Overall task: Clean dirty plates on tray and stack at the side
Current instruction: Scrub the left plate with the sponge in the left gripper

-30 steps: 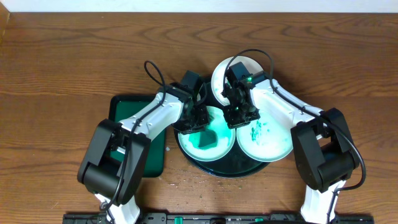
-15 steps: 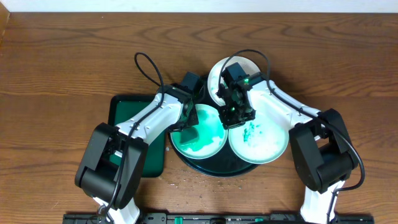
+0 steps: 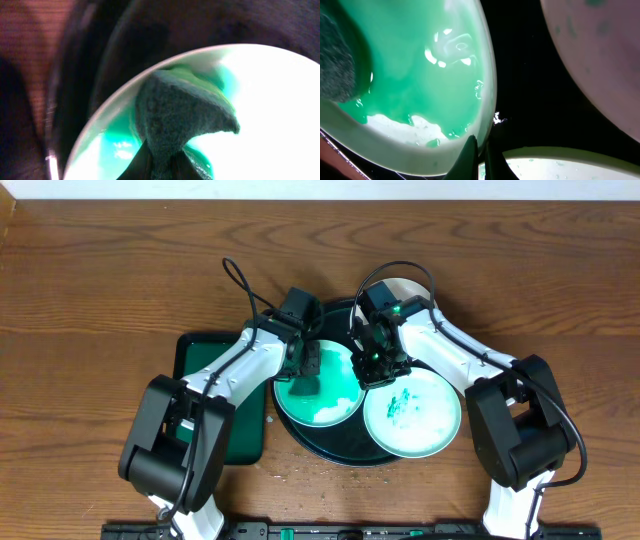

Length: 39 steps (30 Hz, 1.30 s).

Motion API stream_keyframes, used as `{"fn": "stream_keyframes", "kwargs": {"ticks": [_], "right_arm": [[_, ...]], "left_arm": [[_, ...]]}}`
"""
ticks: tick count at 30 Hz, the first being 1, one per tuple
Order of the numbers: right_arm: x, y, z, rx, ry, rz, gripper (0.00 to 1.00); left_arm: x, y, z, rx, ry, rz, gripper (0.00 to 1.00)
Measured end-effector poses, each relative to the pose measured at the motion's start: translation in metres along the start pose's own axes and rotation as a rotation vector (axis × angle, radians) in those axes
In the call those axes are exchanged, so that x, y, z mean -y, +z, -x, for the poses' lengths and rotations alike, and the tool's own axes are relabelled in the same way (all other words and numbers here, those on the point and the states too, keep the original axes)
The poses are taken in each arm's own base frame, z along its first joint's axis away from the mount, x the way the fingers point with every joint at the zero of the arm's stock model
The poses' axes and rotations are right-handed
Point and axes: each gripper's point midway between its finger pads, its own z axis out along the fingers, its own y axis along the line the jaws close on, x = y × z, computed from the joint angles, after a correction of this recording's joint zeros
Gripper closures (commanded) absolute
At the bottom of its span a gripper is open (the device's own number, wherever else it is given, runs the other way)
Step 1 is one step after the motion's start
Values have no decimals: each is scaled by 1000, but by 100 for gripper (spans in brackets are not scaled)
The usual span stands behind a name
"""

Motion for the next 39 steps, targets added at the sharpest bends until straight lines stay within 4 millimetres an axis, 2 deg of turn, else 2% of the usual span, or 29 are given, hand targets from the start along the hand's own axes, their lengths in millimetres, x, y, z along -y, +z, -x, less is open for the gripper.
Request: {"fn": "stream_keyframes", "kwargs": {"ticks": [8,14,23,31,39], "right_arm": [[0,0,0,1,0,-1,99],[5,0,1,5,2,-27,99],[12,-1,2,11,3,-63,99],[15,-1,1,9,5,-75,99],[15,-1,2,10,5,-76,99]], "left_arm": [[26,2,-8,-21,83,-83,93],[54,3,-27,-66,156,-150,93],[80,2,-48,-124,207,-232,93],[87,2,-56,-162,202,-283,93],[85,1,-55,-154,199,-271,93]]}}
